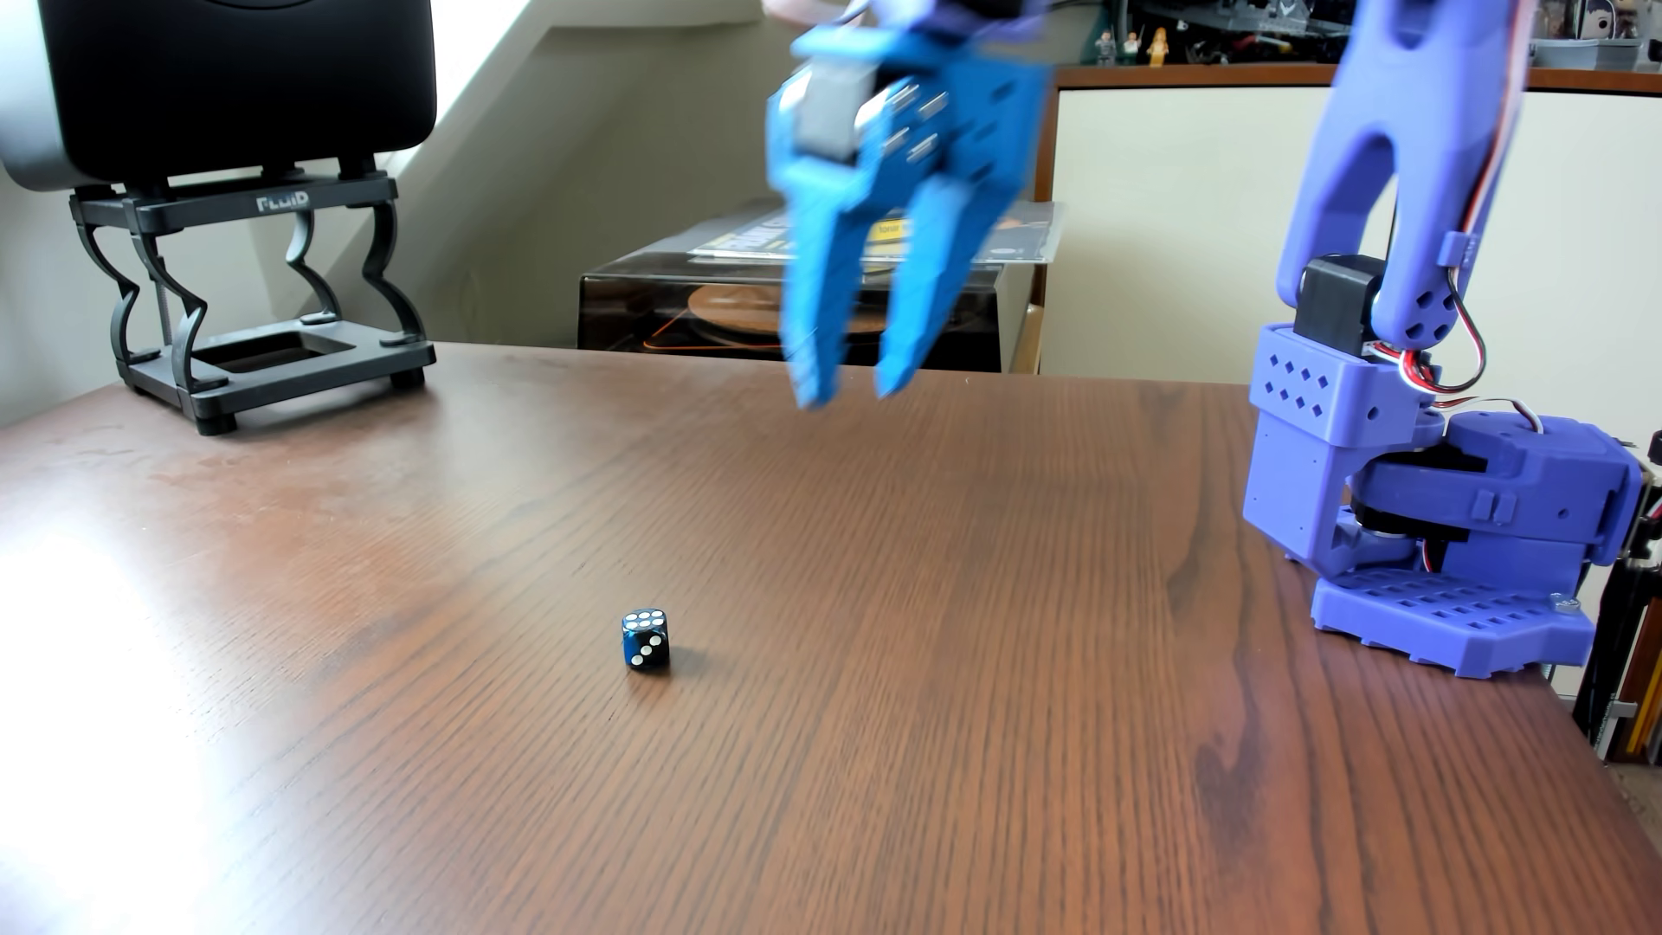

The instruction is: Grab the blue dice

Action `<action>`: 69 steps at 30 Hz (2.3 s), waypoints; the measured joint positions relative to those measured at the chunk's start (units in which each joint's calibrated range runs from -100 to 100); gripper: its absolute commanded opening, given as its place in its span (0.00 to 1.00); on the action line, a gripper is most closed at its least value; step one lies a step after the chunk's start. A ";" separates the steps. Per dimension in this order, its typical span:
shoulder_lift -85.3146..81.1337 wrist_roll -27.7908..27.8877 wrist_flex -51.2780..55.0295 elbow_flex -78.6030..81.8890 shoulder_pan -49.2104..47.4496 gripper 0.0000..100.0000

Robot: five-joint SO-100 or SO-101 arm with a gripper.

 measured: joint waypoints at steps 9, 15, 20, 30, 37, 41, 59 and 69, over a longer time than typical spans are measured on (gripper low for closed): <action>21.91 -0.21 0.52 -19.83 1.06 0.21; 30.77 -0.94 0.52 -28.35 2.76 0.29; 32.02 -0.78 0.52 -29.34 2.84 0.29; 38.55 -0.10 0.52 -32.66 8.53 0.29; 42.81 -0.10 0.52 -34.63 8.70 0.29; 44.06 -0.10 0.52 -34.72 8.70 0.29; 44.15 -0.10 0.43 -36.43 5.77 0.04; 44.15 -0.10 0.43 -36.43 7.64 0.04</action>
